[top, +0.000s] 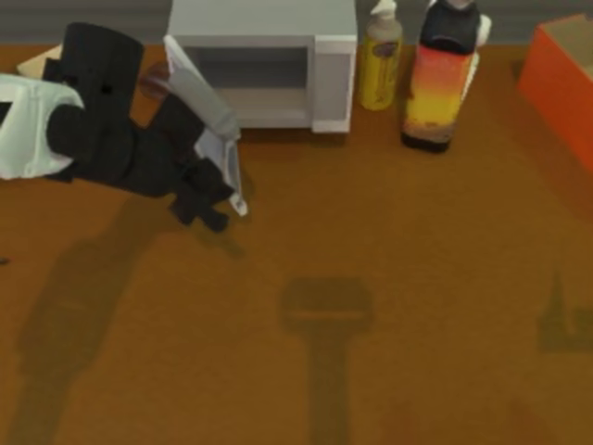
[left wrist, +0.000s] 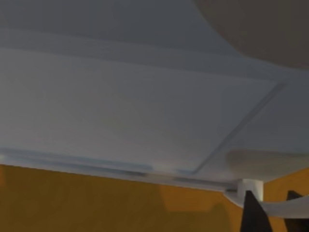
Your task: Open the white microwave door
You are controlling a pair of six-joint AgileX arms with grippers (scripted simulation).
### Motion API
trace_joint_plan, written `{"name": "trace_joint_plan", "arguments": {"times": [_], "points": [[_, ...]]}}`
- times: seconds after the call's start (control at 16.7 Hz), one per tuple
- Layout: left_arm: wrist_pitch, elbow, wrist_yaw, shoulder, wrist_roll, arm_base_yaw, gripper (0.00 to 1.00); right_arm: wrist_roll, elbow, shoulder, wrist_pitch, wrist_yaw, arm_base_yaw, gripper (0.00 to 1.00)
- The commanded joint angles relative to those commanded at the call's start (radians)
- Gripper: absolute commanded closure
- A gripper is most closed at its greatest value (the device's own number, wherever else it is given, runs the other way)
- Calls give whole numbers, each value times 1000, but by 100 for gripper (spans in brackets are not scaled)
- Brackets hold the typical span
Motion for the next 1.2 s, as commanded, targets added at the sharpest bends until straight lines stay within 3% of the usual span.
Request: {"name": "trace_joint_plan", "arguments": {"times": [0.54,1.2], "points": [[0,0,0,0,0,0,100,0,0,0,0,0,0,0],[-62,13,67,4,117,46,100,0,0,0,0,0,0,0]]}}
